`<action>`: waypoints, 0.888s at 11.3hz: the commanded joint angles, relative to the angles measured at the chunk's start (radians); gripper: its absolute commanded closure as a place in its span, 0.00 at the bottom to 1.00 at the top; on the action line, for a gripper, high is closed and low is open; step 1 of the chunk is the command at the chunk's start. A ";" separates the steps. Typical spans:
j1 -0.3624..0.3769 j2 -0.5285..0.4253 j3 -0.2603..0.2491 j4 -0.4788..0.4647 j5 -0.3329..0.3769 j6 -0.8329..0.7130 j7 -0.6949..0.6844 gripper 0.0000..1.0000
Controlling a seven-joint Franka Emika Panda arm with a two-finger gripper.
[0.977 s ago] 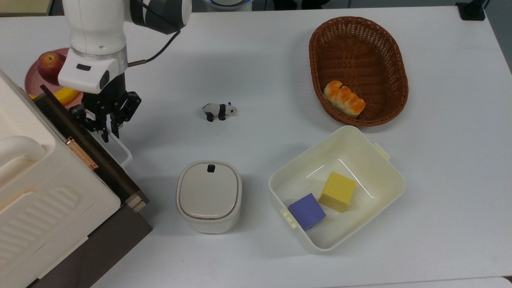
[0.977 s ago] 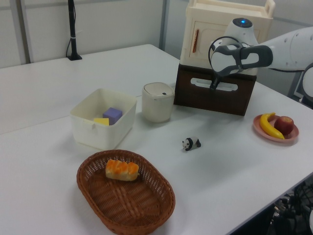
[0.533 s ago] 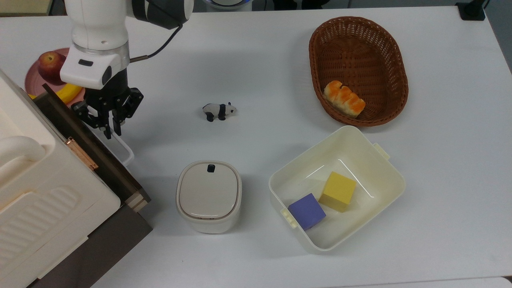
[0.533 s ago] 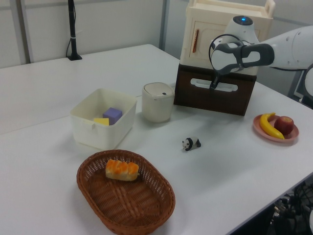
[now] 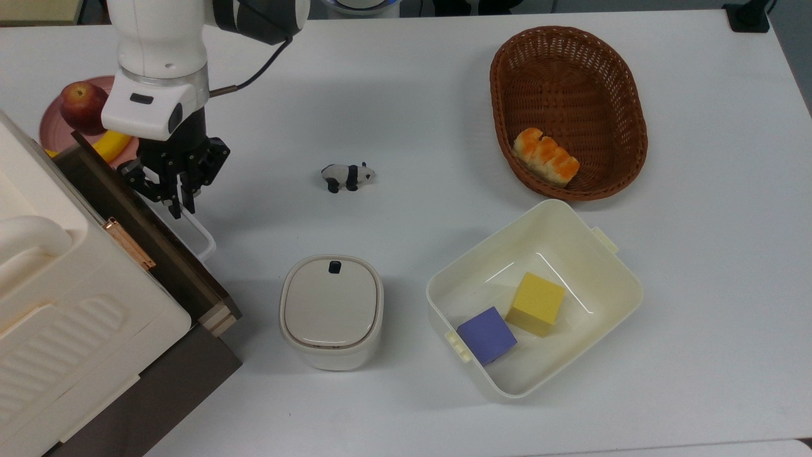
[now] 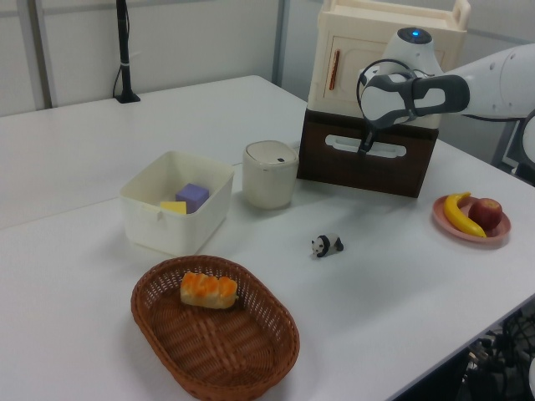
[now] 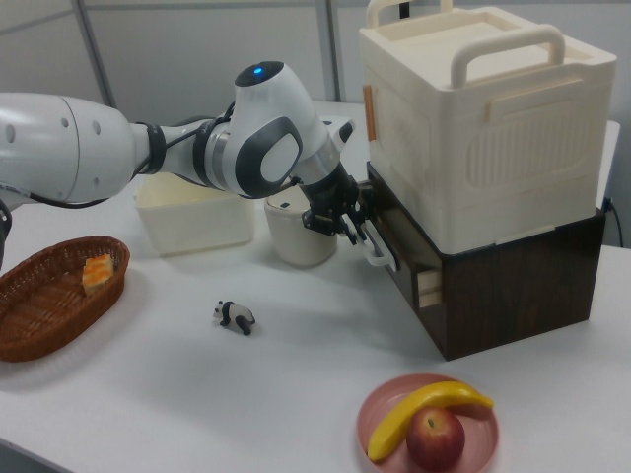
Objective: Slide open the drawer
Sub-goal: 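Pull the drawer handle outward, sliding the drawer out of the unit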
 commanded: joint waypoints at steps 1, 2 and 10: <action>0.011 -0.067 0.016 -0.079 -0.013 -0.029 0.020 0.87; 0.013 -0.074 0.019 -0.086 -0.015 -0.031 0.020 0.87; 0.014 -0.153 0.059 -0.162 -0.015 -0.089 0.019 0.87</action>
